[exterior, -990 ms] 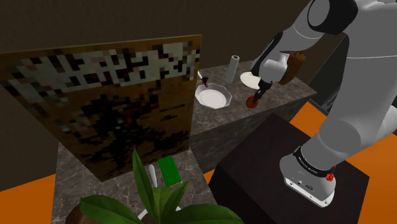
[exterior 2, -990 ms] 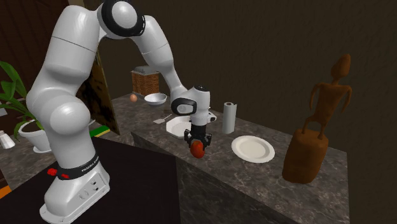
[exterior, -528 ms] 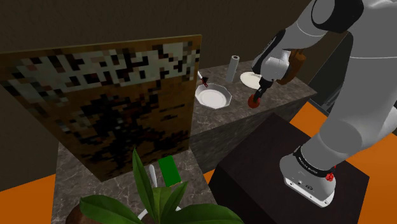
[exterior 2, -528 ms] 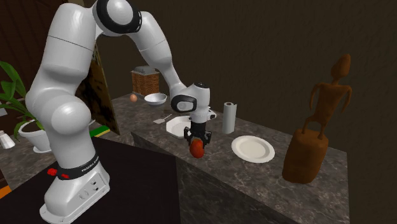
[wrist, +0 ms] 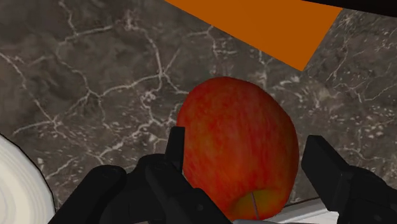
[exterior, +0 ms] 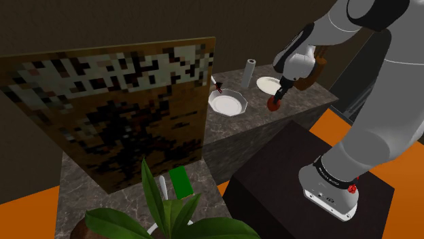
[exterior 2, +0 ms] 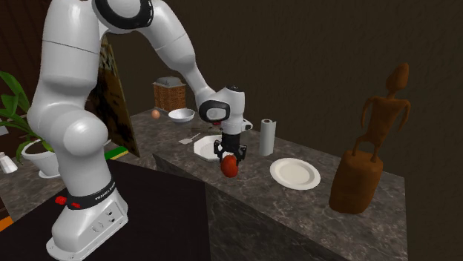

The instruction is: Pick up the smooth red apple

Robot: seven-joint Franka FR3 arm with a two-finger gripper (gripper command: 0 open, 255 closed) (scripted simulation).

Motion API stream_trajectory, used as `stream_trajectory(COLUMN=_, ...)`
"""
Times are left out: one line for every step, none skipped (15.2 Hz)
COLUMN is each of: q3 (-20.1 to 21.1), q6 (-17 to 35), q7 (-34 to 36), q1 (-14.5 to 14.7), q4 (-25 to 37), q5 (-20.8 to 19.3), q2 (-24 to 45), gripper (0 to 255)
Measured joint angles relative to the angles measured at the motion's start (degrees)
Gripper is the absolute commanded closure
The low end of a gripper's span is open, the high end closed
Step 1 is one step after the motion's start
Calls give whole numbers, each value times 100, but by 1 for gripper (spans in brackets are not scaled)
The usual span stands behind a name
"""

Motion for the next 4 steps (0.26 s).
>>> stream_trajectory(q3=-46, q6=-51, q7=65, q1=49, q4=-19, q5=-68, q2=-79, gripper=255)
stream_trajectory(q3=-102, q6=-116, q7=121, q1=87, q4=-32, q5=-145, q2=-164, gripper=255)
stream_trajectory(q3=-156, q6=-184, q7=184, q1=128, q4=-39, q5=-225, q2=-248, gripper=255)
stream_trajectory(q3=-183, q6=-218, q7=203, q1=138, q4=-39, q5=-263, q2=-285, gripper=255)
